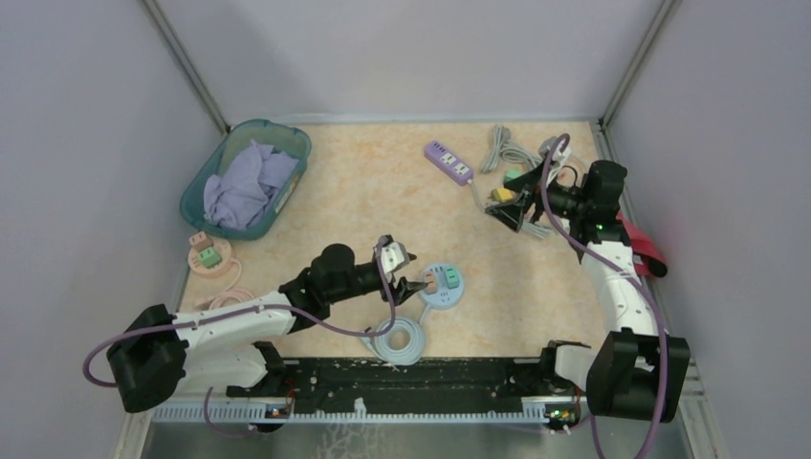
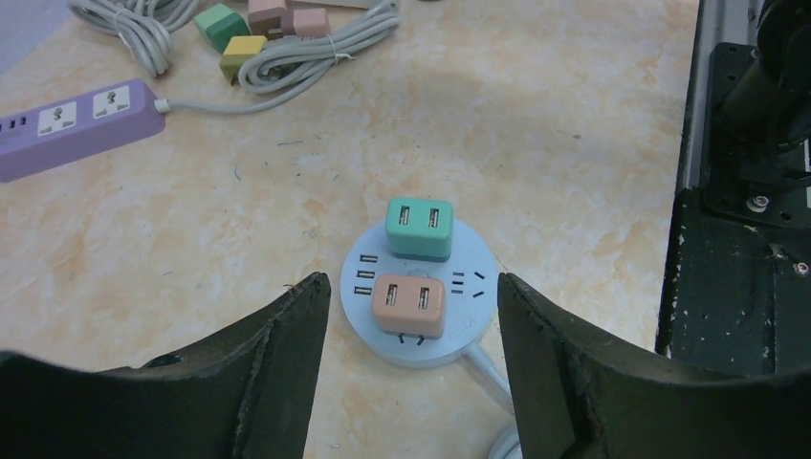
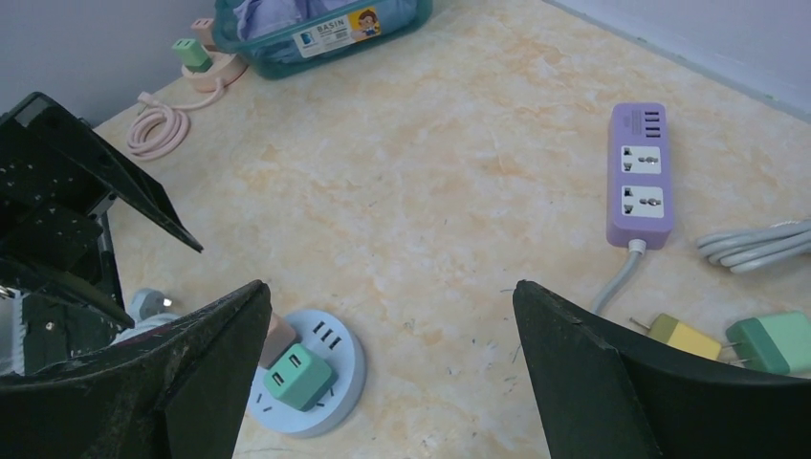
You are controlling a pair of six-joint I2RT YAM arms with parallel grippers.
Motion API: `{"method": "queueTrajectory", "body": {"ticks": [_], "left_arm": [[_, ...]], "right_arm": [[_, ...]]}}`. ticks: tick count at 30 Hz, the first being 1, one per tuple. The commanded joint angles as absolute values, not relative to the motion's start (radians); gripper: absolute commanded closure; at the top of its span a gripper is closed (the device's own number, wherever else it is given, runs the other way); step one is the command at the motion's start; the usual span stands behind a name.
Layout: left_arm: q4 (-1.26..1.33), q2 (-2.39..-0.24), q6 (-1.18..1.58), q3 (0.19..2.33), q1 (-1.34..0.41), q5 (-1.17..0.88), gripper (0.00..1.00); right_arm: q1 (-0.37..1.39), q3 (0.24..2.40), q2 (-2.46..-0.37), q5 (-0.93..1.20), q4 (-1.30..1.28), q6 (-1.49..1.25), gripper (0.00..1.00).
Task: Pull the plug off the socket
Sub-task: Move the socket to the center of the board, then remove the plug from the socket.
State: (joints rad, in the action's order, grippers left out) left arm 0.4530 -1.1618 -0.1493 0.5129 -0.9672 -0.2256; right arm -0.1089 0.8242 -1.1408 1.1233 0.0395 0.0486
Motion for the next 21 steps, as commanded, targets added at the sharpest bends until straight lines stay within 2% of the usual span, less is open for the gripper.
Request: {"method": "queueTrajectory", "body": {"ticks": [1,4,12,17,21], "left_arm": [[0.553,-1.091,-0.105,0.462,-0.971,-0.192,0.27],[0.602,-1.047,-0.074,0.416,-0.971,-0.16,0.19],[0.703,-0.974,-0.013,0.312,-0.972,-0.104,0.04],[0.716,-0.982,-0.012,0.291,-0.97,-0.098,0.04],[0.735,-0.999,-0.016,0.283,-0.969,-0.096,0.03]], "right_arm": [[-0.109,0.821,-1.137,1.151,0.066,0.086,0.03],[-0.108,0.816,-1.138,1.156,0.066,0.098,0.03],[-0.109,0.808,-1.136,1.194,0.056,0.149,0.03],[-0.101,0.818,-1.135,1.222,0.008,0.223,0.03],[-0.055,0.872,-1.145,1.231,-0.195,0.458,0.03]]}}
